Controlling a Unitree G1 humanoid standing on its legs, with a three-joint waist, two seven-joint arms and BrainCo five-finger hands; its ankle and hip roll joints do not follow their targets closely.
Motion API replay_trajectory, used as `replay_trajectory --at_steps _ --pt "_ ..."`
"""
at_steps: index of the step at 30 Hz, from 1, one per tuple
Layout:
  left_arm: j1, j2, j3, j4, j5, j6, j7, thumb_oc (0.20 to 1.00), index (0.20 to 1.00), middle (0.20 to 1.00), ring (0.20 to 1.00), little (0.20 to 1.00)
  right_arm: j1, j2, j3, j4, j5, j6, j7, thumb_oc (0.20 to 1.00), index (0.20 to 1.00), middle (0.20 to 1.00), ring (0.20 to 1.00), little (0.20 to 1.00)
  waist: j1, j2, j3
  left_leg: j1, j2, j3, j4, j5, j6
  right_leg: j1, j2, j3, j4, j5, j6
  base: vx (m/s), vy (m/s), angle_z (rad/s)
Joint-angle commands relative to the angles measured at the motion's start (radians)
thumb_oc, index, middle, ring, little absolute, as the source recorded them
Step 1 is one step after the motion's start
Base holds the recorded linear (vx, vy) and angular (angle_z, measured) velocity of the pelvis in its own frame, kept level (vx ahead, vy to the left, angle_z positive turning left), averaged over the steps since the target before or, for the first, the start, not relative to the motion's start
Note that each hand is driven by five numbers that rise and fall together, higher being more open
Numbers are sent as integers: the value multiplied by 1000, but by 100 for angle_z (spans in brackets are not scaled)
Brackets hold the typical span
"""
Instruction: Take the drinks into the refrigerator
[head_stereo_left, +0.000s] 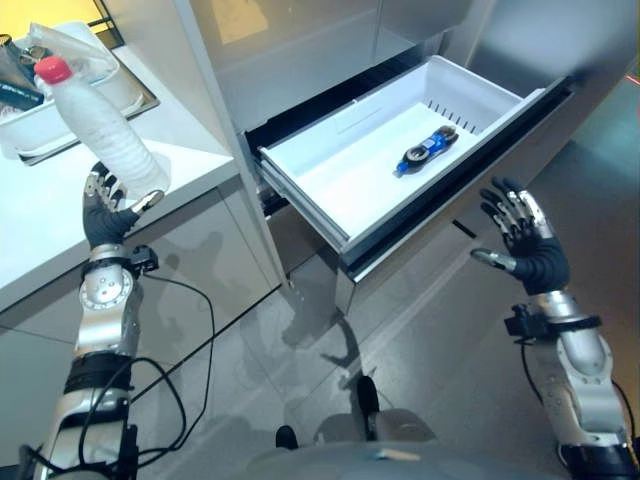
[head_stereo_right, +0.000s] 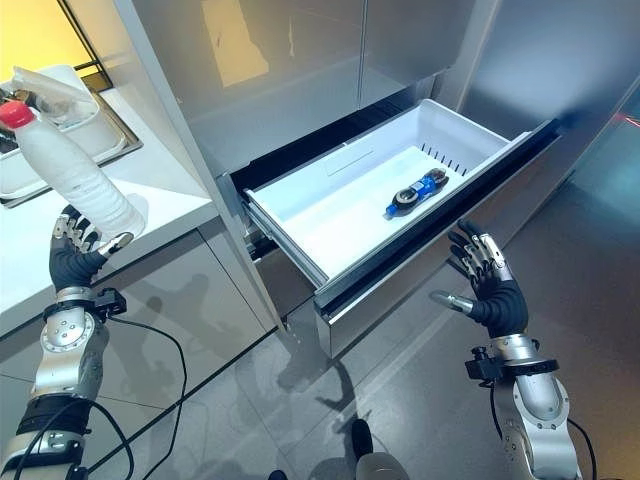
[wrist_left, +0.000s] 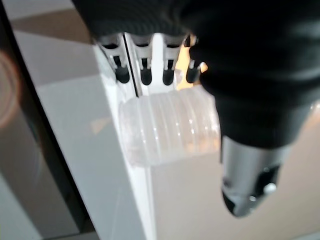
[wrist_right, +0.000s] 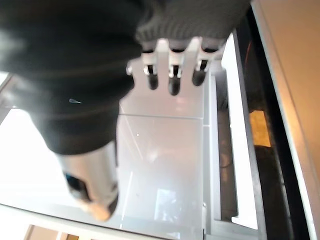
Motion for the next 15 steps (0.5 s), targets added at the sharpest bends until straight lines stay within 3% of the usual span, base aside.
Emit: replay_trajectory --at_steps 1,15 --pt "-135 97 -34 49 3 -32 -3 1000 1000 1000 1000 1000 -50 -17 -34 -112 35 -43 4 1000 1000 1000 1000 1000 -14 -24 10 -48 -30 -36 203 -162 39 7 -24 -27 224 -246 51 0 0 0" --pt "-197 106 -55 109 6 -25 15 1000 1000 1000 1000 1000 -24 -13 -25 -131 51 -41 29 1000 1000 1000 1000 1000 -25 -32 0 -37 -27 -37 188 -164 38 16 -18 -29 215 -250 50 2 0 0"
